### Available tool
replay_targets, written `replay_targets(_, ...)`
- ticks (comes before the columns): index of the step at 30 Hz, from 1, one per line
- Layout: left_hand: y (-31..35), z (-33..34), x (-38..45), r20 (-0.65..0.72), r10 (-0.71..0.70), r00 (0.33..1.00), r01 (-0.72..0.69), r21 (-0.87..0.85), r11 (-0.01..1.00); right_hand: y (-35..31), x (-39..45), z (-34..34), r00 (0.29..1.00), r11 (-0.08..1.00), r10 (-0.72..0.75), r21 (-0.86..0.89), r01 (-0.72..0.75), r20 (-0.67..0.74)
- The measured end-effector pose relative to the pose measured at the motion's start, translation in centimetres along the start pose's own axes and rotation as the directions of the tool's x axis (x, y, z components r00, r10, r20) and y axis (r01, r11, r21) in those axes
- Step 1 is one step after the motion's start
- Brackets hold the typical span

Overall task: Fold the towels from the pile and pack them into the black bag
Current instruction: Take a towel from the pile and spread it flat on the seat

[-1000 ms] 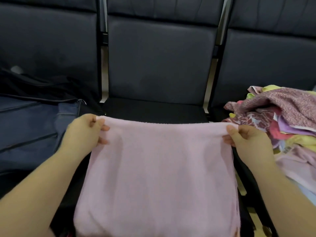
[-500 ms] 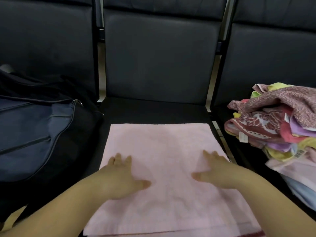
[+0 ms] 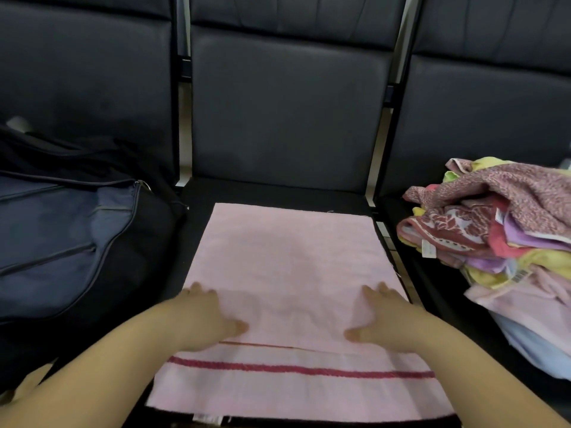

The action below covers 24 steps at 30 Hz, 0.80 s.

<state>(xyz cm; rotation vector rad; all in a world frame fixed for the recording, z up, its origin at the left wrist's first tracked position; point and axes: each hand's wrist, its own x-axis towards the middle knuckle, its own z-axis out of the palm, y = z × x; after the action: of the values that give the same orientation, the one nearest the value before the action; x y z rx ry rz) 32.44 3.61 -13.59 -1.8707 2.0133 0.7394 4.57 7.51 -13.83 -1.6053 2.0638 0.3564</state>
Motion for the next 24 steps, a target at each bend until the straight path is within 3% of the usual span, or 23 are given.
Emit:
replay_targets(2, 0.4, 0.7, 0.7, -0.007, -0.057, 0.998, 0.057, 0.026, 0.998, -0.4, 0.9, 0.3, 0.998, 0.999, -0.021, 0.034, 0.023, -0.063)
replay_targets(7, 0.4, 0.8, 2.4, -0.241, -0.033, 0.970, 0.013, -0.082, 0.997, -0.2, 1.7, 0.5, 0.958, 0.981, -0.092, 0.137, 0.133, -0.273)
replay_targets(11, -0.9, 0.0, 1.7, -0.475, -0.055, 0.878, 0.048, -0.027, 0.999, 1.7, 0.8, -0.4, 0.906, 0.931, 0.064, 0.353, 0.097, -0.417)
replay_targets(15, -2.4, -0.7, 1.4, -0.387, -0.152, 0.910, 0.121, -0.105, 0.987, 3.8, -0.1, -1.0, 0.911, 0.926, 0.210, 0.371, -0.068, -0.356)
replay_targets(20, -2.8, -1.1, 1.4, -0.346, -0.234, 0.908, 0.216, -0.091, 0.972, 4.1, -0.5, -1.0, 0.928, 0.910, 0.282, 0.374, -0.179, -0.244)
replay_targets(24, -2.9, -1.3, 2.2, -0.316, -0.241, 0.918, 0.201, -0.153, 0.967, 3.7, 0.1, -0.5, 0.930, 0.896, 0.320, 0.375, -0.236, -0.179)
